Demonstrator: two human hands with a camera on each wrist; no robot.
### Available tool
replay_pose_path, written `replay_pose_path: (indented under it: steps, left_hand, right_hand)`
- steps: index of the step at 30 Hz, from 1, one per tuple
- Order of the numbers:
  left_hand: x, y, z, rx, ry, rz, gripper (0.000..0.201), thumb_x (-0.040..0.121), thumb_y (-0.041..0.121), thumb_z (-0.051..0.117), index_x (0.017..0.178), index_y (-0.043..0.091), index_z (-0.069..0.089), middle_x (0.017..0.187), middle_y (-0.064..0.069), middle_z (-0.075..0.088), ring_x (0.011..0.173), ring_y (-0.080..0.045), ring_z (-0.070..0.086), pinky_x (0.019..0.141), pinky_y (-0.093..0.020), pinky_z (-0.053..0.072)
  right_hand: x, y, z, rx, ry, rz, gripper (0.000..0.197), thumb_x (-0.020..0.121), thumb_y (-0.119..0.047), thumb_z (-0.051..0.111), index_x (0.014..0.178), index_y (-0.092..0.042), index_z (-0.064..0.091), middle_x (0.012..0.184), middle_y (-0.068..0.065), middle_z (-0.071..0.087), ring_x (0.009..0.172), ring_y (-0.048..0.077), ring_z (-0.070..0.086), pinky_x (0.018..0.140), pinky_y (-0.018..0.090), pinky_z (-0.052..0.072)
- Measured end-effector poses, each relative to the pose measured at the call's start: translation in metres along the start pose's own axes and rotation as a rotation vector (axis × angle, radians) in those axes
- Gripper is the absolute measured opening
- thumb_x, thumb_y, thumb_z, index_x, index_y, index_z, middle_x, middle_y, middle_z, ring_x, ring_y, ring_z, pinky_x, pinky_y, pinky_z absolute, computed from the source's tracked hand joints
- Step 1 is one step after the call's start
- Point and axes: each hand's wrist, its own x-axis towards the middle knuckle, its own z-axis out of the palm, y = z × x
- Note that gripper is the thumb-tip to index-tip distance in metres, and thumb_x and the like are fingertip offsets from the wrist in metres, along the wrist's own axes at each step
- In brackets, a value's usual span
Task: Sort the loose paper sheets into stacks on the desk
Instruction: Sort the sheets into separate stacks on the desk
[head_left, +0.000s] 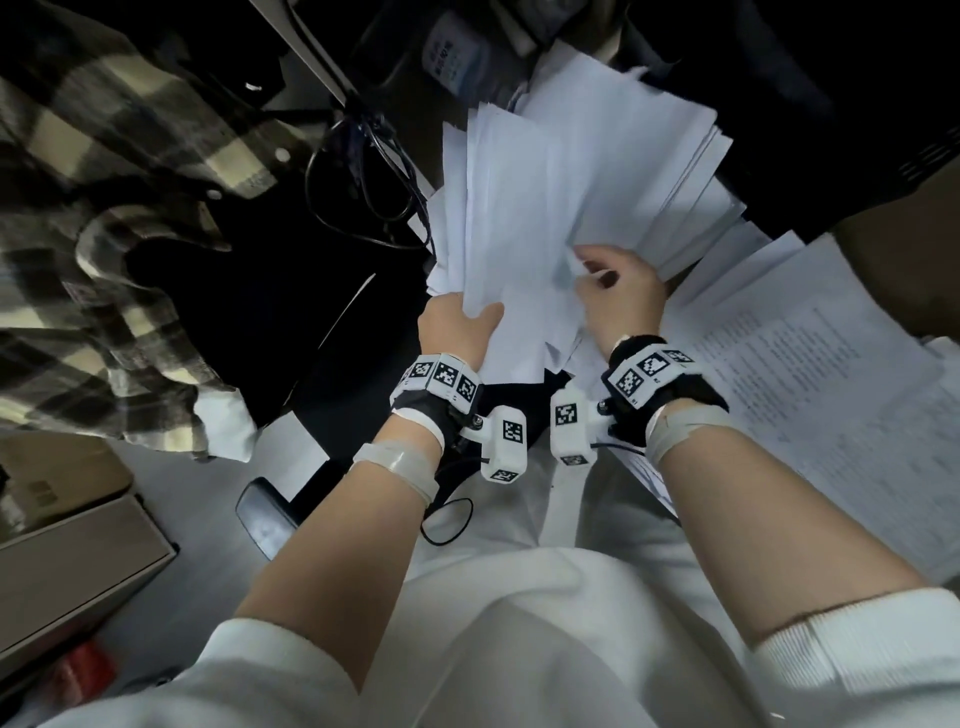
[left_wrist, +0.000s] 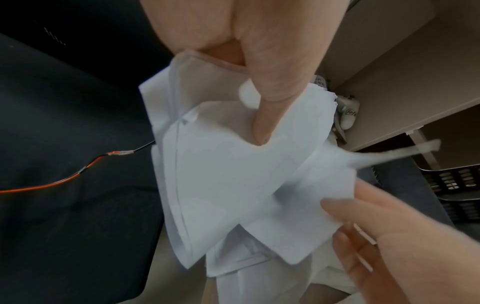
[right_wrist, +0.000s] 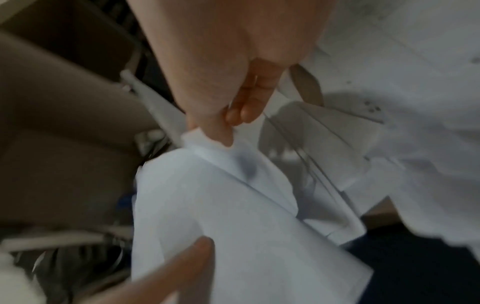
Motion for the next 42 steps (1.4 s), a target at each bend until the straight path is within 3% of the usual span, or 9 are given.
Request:
replay_pose_path:
  steps: [4, 9, 14, 20, 28, 34, 36, 39, 42]
  left_hand:
    - [0.001, 0.001, -0.003, -0.006, -0.022, 0.001, 0.025, 0.083, 0.03, 0.071, 0.086, 0.005, 0.073, 0.083, -0.001, 0.071, 0.077, -0.019, 0.063, 0.066, -0.023, 0.044]
    - [-0.005, 0.005, -0.006, -0.058, -0.035, 0.012, 0.026, 0.082, 0.028, 0.072, 0.063, 0.016, 0.059, 0.067, 0.008, 0.063, 0.06, -0.009, 0.056, 0.051, -0.014, 0.039]
    - [-0.016, 0.011, -0.012, -0.212, -0.038, 0.0, 0.017, 0.074, 0.029, 0.083, 0.076, 0.017, 0.072, 0.077, 0.008, 0.072, 0.073, -0.007, 0.069, 0.065, -0.019, 0.054]
    - [-0.033, 0.017, -0.007, -0.349, -0.072, 0.04, 0.028, 0.072, 0.038, 0.086, 0.082, 0.016, 0.072, 0.079, 0.008, 0.073, 0.075, -0.006, 0.07, 0.07, -0.02, 0.056]
    - [-0.063, 0.037, 0.01, -0.478, -0.229, 0.078, 0.051, 0.098, 0.031, 0.06, 0.053, 0.015, 0.042, 0.045, 0.013, 0.044, 0.048, -0.005, 0.041, 0.056, -0.024, 0.039]
    - [-0.082, 0.036, 0.027, -0.4, -0.286, 0.222, 0.05, 0.075, 0.051, 0.067, 0.086, 0.002, 0.072, 0.083, -0.014, 0.074, 0.083, -0.031, 0.072, 0.078, -0.049, 0.059]
    - [-0.092, 0.038, 0.027, -0.363, -0.277, 0.239, 0.039, 0.078, 0.042, 0.067, 0.09, 0.005, 0.075, 0.084, -0.009, 0.076, 0.083, -0.026, 0.073, 0.08, -0.043, 0.06]
    - [-0.11, 0.037, 0.028, -0.376, -0.265, 0.263, 0.021, 0.087, 0.021, 0.069, 0.093, 0.002, 0.075, 0.087, -0.008, 0.076, 0.08, -0.018, 0.071, 0.075, -0.03, 0.058]
    - [-0.13, 0.028, 0.036, -0.401, -0.254, 0.264, 0.01, 0.09, 0.013, 0.066, 0.091, 0.006, 0.074, 0.082, -0.001, 0.074, 0.071, -0.005, 0.067, 0.067, -0.02, 0.054]
  right_hand:
    - [-0.004, -0.007, 0.003, -0.083, -0.179, -0.114, 0.023, 0.085, -0.013, 0.066, 0.099, -0.027, 0.079, 0.09, -0.014, 0.066, 0.077, 0.003, 0.057, 0.075, 0.017, 0.046]
    - [0.003, 0.003, -0.006, 0.074, 0.15, 0.173, 0.036, 0.084, -0.013, 0.064, 0.119, -0.022, 0.066, 0.098, -0.005, 0.066, 0.08, 0.01, 0.06, 0.071, 0.023, 0.05]
    - [-0.004, 0.002, -0.024, -0.09, 0.138, 0.282, 0.073, 0.083, -0.016, 0.067, 0.148, -0.013, 0.034, 0.147, 0.005, 0.043, 0.13, 0.02, 0.047, 0.1, 0.026, 0.038]
    - [-0.032, -0.025, -0.028, 0.16, -0.138, 0.066, 0.052, 0.082, -0.017, 0.074, 0.131, -0.02, 0.057, 0.122, -0.008, 0.063, 0.108, 0.002, 0.06, 0.09, 0.017, 0.051]
    - [-0.069, -0.025, -0.067, 0.265, 0.013, 0.106, 0.041, 0.096, -0.006, 0.053, 0.135, -0.015, 0.057, 0.131, -0.001, 0.063, 0.118, 0.007, 0.059, 0.105, 0.025, 0.046]
    - [-0.083, -0.022, -0.091, 0.423, -0.121, 0.317, 0.081, 0.077, -0.077, 0.057, 0.141, -0.029, 0.049, 0.142, -0.013, 0.052, 0.128, 0.007, 0.05, 0.109, 0.039, 0.038]
    - [-0.086, -0.016, -0.102, 0.405, -0.099, 0.346, 0.077, 0.074, -0.075, 0.061, 0.133, -0.026, 0.053, 0.134, -0.012, 0.057, 0.12, 0.01, 0.053, 0.1, 0.037, 0.041]
    - [-0.093, 0.007, -0.122, 0.314, 0.041, 0.318, 0.014, 0.091, -0.034, 0.059, 0.089, -0.02, 0.059, 0.082, 0.002, 0.055, 0.077, 0.022, 0.05, 0.071, 0.031, 0.046]
    - [-0.102, 0.031, -0.146, 0.386, 0.134, 0.357, 0.019, 0.094, -0.018, 0.056, 0.08, -0.014, 0.068, 0.072, 0.007, 0.059, 0.064, 0.021, 0.054, 0.058, 0.028, 0.052]
